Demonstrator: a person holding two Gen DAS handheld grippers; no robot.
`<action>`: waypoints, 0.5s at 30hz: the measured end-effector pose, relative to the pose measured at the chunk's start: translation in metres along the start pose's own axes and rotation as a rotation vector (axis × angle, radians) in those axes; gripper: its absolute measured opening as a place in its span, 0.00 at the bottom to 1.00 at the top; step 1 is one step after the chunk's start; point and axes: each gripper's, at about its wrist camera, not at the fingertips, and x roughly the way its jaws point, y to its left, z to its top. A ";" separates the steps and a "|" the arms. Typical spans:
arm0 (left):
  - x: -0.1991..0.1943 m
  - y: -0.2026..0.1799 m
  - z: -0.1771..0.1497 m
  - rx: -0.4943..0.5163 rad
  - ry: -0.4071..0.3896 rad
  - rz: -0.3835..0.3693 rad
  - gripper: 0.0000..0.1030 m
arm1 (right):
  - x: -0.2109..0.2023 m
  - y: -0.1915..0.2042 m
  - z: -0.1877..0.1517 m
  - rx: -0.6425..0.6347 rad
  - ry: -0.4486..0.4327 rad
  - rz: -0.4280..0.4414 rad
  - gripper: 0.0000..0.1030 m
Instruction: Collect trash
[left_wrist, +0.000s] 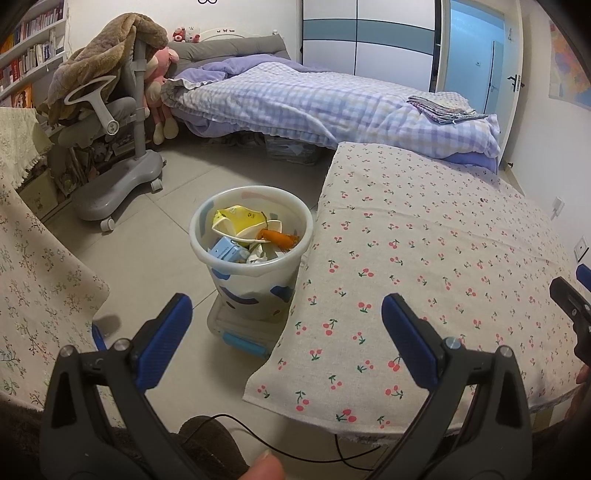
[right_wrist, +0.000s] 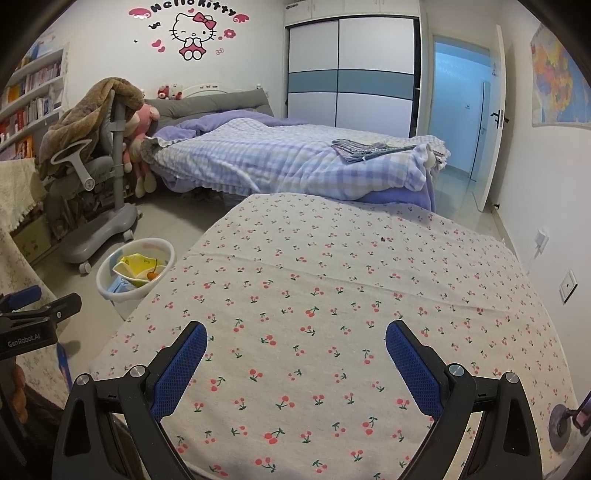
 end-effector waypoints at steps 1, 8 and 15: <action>0.000 0.000 0.000 0.000 0.000 0.000 0.99 | 0.000 0.000 0.000 -0.001 0.000 0.000 0.96; -0.004 0.001 0.002 0.007 -0.008 0.018 0.99 | -0.001 0.005 0.001 -0.012 -0.004 0.011 0.96; -0.004 0.000 0.001 0.011 -0.007 0.025 0.99 | 0.002 0.009 0.004 -0.006 0.008 0.029 0.96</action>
